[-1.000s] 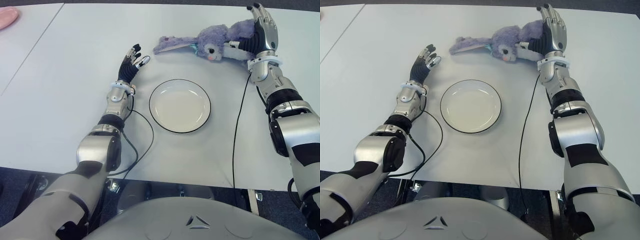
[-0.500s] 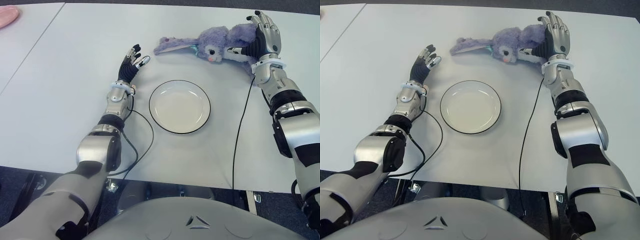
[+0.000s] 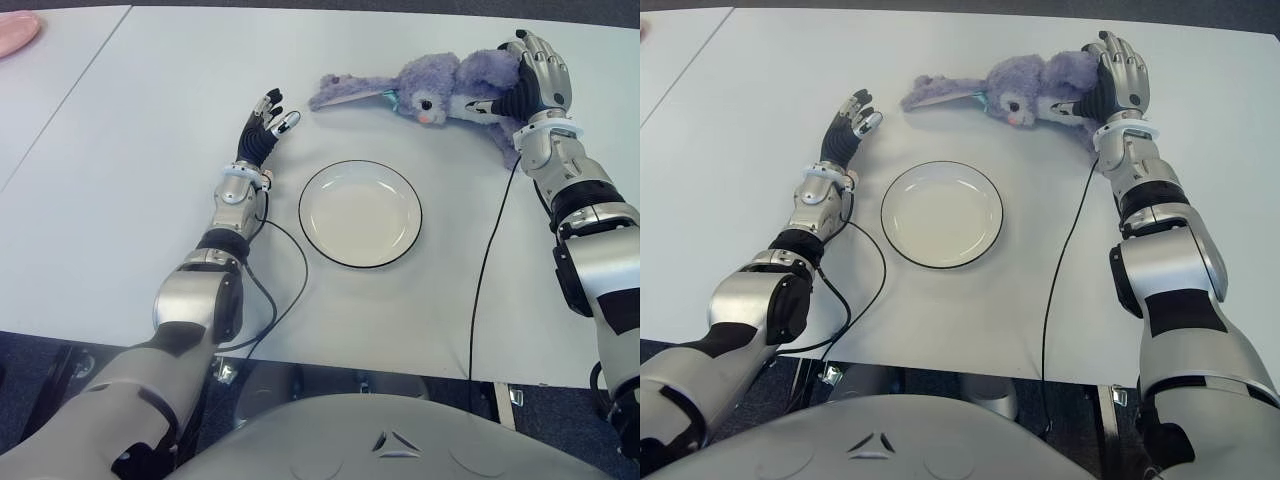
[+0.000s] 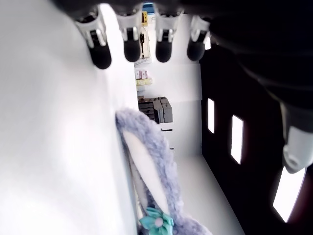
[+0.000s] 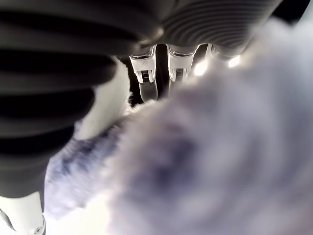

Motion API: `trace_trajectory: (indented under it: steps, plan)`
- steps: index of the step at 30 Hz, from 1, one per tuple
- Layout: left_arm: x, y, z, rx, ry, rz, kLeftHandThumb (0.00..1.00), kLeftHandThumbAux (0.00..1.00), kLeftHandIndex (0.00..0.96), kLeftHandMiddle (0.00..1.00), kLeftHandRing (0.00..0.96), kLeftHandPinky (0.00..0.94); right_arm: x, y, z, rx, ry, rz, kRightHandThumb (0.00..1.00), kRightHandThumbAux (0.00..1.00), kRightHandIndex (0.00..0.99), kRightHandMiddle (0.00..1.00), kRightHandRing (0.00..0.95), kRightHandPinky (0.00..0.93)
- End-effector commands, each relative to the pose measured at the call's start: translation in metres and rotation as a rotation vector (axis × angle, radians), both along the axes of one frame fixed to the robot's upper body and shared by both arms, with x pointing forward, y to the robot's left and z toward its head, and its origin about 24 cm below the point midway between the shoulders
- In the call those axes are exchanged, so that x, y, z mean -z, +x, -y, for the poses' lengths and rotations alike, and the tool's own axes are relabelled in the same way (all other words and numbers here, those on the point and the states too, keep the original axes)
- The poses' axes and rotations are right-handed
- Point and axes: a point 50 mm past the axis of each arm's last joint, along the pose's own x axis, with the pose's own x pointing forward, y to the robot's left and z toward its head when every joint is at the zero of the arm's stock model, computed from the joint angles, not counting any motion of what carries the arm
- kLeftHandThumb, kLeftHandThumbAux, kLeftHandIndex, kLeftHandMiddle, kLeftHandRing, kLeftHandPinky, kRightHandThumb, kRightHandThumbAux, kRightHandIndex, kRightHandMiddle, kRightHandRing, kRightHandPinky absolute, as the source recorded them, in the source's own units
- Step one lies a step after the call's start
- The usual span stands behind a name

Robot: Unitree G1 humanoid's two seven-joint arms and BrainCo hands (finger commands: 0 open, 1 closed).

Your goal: Put the doll into the plate.

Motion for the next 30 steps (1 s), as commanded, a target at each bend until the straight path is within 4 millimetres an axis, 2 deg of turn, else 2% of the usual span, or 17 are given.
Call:
trace_trajectory:
  steps: [1, 15, 20, 22, 24, 30]
  plan:
    - [0.129, -0.090, -0.006, -0.055, 0.006, -0.584, 0.000, 0.494, 0.000, 0.042, 0.022, 0.009, 0.028, -0.010, 0.017, 0.053, -0.074, -0.139, 0.076, 0.714, 0.178, 0.063, 0.057, 0.096]
    - [0.129, -0.090, -0.005, -0.045, 0.010, -0.577, 0.000, 0.465, 0.000, 0.037, 0.018, 0.009, 0.046, -0.020, 0.028, 0.072, -0.081, -0.203, 0.110, 0.736, 0.186, 0.063, 0.063, 0.101]
    - [0.129, -0.090, -0.005, -0.044, 0.011, -0.577, 0.000, 0.447, 0.000, 0.035, 0.016, 0.005, 0.059, -0.026, 0.030, 0.077, -0.065, -0.227, 0.129, 0.746, 0.192, 0.076, 0.100, 0.201]
    - [0.129, -0.090, -0.005, -0.049, 0.008, -0.577, 0.000, 0.441, 0.000, 0.034, 0.016, 0.005, 0.079, -0.034, 0.027, 0.078, -0.056, -0.254, 0.128, 0.747, 0.193, 0.082, 0.113, 0.230]
    - [0.129, -0.090, -0.005, -0.053, 0.005, -0.577, 0.000, 0.429, 0.000, 0.035, 0.017, 0.007, 0.092, -0.040, 0.026, 0.078, -0.044, -0.272, 0.121, 0.749, 0.197, 0.097, 0.147, 0.296]
    - [0.129, -0.091, -0.005, -0.056, 0.003, -0.575, 0.000, 0.406, 0.000, 0.038, 0.020, 0.011, 0.104, -0.046, 0.023, 0.074, 0.007, -0.299, 0.158, 0.757, 0.210, 0.135, 0.233, 0.391]
